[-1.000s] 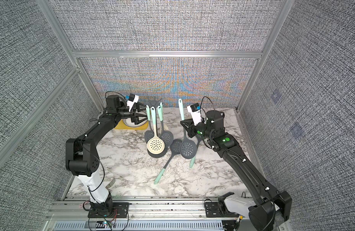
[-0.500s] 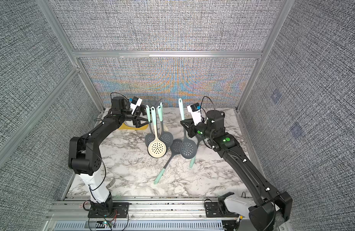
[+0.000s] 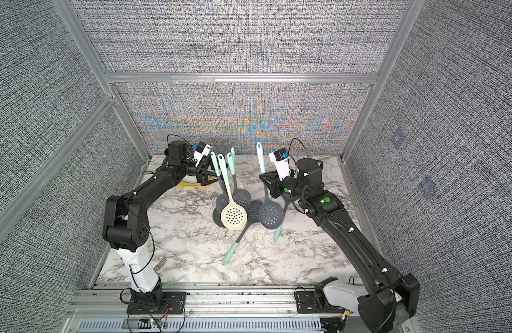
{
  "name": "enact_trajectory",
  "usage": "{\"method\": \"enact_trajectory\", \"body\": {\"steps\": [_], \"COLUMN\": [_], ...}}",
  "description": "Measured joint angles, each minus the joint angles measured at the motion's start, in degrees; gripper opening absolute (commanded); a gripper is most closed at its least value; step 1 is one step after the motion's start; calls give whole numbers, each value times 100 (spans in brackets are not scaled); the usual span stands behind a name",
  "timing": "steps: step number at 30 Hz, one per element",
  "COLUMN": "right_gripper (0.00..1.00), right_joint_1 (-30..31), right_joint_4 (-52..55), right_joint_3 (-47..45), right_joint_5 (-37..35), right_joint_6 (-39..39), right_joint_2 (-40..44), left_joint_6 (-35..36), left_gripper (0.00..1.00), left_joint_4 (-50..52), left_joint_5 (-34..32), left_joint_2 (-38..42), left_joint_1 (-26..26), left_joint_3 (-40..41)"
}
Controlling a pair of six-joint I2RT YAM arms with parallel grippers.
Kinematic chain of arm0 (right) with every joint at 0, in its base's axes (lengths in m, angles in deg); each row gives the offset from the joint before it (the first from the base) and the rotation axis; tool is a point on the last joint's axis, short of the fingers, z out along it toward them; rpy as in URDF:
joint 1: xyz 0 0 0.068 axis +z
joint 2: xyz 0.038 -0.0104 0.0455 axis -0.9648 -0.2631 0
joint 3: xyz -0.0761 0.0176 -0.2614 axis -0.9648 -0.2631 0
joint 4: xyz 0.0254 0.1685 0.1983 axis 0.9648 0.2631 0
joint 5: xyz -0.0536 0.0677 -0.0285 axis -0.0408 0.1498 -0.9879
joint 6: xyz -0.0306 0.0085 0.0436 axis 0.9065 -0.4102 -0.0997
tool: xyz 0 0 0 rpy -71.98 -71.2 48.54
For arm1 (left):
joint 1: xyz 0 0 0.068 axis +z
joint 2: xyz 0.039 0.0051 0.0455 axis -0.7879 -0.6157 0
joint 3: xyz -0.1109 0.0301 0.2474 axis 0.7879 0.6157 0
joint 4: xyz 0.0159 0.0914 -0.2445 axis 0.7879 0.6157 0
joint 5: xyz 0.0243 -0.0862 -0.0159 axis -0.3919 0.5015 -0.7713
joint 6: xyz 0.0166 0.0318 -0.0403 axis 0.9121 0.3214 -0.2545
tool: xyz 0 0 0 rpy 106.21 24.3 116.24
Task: Hang the skimmer on the kitchen utensil rack
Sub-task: Adjust the rack at the center of the board.
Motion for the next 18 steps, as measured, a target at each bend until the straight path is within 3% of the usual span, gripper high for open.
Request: {"method": "enact_trajectory", "body": {"steps": [8, 14, 18], "right_gripper": [0, 0, 0], "right_joint_1": [0, 0, 0], "right_joint_4": [0, 0, 0], "right_joint_3": [4, 4, 4], "right_joint_5": [33, 48, 48], "right_joint_6": [0, 0, 0], "right_joint_2": [0, 2, 11], "left_joint_6": [-26, -26, -13], "left_gripper": [65, 35, 20], "left_joint_4": [0, 0, -7], "left_joint_5": [7, 125, 114], "left_joint_2": [-157, -164, -96], "left_joint_1": [-140, -162, -168], "left_joint_3": [-138, -149, -63]}}
